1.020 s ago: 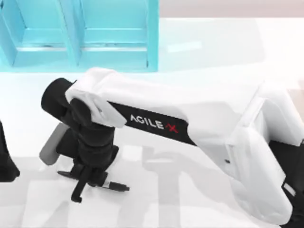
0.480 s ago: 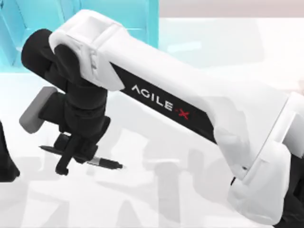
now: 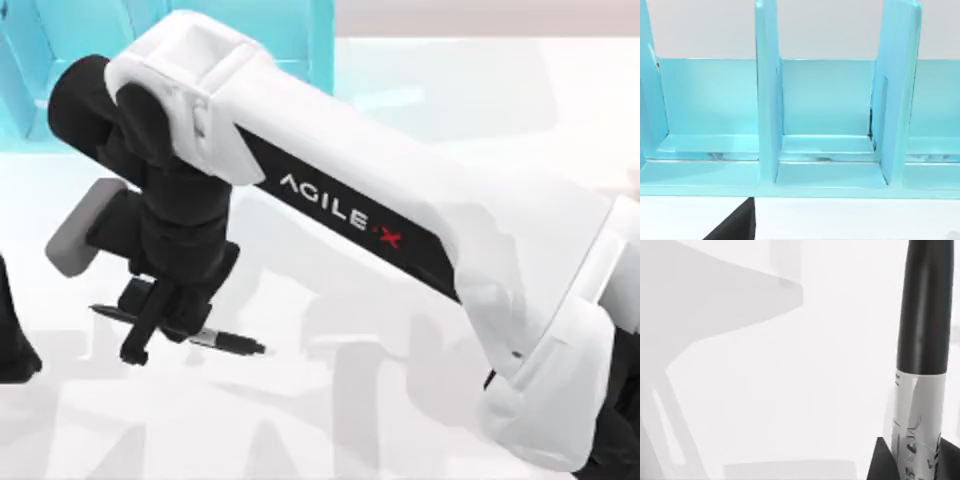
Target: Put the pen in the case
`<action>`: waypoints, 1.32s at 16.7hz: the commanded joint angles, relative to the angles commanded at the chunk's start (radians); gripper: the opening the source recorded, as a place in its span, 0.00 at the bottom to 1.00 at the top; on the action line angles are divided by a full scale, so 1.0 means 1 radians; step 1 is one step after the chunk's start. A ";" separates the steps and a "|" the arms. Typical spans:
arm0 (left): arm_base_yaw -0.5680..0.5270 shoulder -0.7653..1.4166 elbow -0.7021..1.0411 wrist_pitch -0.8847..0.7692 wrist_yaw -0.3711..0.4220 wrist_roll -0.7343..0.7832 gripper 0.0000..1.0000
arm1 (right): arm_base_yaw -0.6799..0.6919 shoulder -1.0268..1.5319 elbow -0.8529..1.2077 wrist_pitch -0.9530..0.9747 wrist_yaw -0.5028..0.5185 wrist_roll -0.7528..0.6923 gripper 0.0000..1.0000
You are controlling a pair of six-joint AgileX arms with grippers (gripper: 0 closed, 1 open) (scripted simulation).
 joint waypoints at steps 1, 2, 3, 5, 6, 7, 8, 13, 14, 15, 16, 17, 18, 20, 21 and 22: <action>0.000 0.000 0.000 0.000 0.000 0.000 1.00 | -0.010 0.002 -0.008 -0.008 0.010 0.013 0.00; 0.000 0.000 0.000 0.000 0.000 0.000 1.00 | -0.026 0.003 -0.020 -0.018 0.024 0.034 0.00; 0.000 0.000 0.000 0.000 0.000 0.000 1.00 | -0.049 0.002 -0.035 -0.029 0.041 0.063 0.00; 0.000 0.000 0.000 0.000 0.000 0.000 1.00 | -0.123 -0.011 -0.072 -0.046 0.086 0.148 0.00; 0.000 0.000 0.000 0.000 0.000 0.000 1.00 | -0.176 -0.024 -0.094 -0.052 0.114 0.205 0.00; 0.000 0.000 0.000 0.000 0.000 0.000 1.00 | -0.239 -0.042 -0.119 -0.056 0.145 0.271 0.00; 0.000 0.000 0.000 0.000 0.000 0.000 1.00 | -0.309 -0.064 -0.145 -0.059 0.179 0.342 0.00; 0.000 0.000 0.000 0.000 0.000 0.000 1.00 | -0.736 -0.202 -0.283 -0.060 0.349 0.808 0.00; 0.000 0.000 0.000 0.000 0.000 0.000 1.00 | -0.838 -0.230 -0.316 -0.062 0.376 0.918 0.00; 0.000 0.000 0.000 0.000 0.000 0.000 1.00 | -0.935 -0.255 -0.350 -0.066 0.399 1.020 0.00; 0.000 0.000 0.000 0.000 0.000 0.000 1.00 | -1.024 -0.277 -0.386 -0.072 0.417 1.111 0.00; 0.000 0.000 0.000 0.000 0.000 0.000 1.00 | -1.103 -0.297 -0.422 -0.080 0.430 1.192 0.00; 0.000 0.000 0.000 0.000 0.000 0.000 1.00 | -1.173 -0.314 -0.458 -0.087 0.438 1.262 0.00; 0.000 0.000 0.000 0.000 0.000 0.000 1.00 | -1.281 -0.342 -0.524 -0.100 0.442 1.372 0.00; 0.000 0.000 0.000 0.000 0.000 0.000 1.00 | -1.321 -0.353 -0.552 -0.105 0.439 1.411 0.00; 0.000 0.000 0.000 0.000 0.000 0.000 1.00 | -1.350 -0.362 -0.574 -0.108 0.435 1.440 0.00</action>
